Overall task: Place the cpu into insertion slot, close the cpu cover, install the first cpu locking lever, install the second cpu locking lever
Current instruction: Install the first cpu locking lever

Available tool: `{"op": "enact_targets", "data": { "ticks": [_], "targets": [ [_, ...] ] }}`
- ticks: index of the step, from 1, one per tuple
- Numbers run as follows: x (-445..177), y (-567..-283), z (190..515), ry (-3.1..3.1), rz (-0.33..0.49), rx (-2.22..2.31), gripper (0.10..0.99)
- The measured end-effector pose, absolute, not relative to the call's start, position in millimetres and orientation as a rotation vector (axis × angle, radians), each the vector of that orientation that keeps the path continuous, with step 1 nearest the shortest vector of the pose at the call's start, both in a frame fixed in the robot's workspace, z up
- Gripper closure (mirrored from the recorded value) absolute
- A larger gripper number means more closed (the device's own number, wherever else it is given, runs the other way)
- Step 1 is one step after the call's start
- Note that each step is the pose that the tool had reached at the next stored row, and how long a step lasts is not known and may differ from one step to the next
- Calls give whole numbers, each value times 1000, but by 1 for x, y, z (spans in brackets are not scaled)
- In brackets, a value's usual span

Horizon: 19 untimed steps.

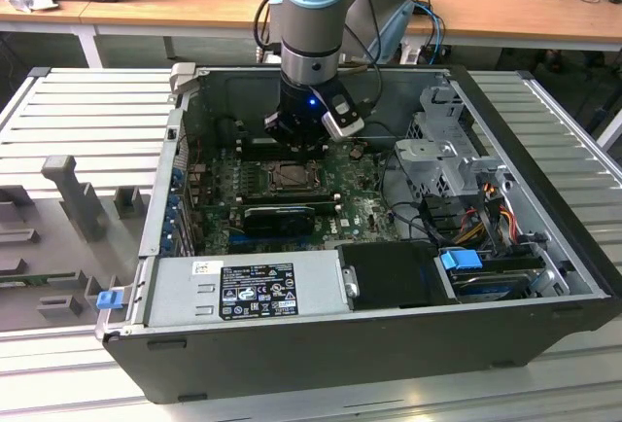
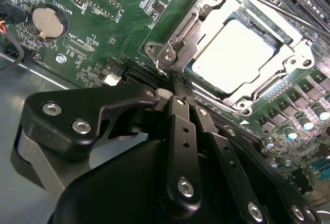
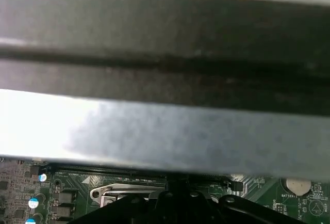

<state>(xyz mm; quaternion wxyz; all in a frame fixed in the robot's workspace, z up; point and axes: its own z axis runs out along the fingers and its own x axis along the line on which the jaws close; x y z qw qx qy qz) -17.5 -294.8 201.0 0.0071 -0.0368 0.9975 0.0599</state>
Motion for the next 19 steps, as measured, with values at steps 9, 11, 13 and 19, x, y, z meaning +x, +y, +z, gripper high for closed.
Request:
{"op": "enact_targets", "data": {
  "ticks": [9, 11, 13, 19],
  "targets": [
    [-17, -295, 215, 3119, 187, -115, 980],
    [-17, -296, 215, 3119, 186, -115, 980],
    [-17, -297, 215, 3119, 186, -115, 980],
    [-17, -300, 215, 3119, 186, -115, 980]
  ]
}}
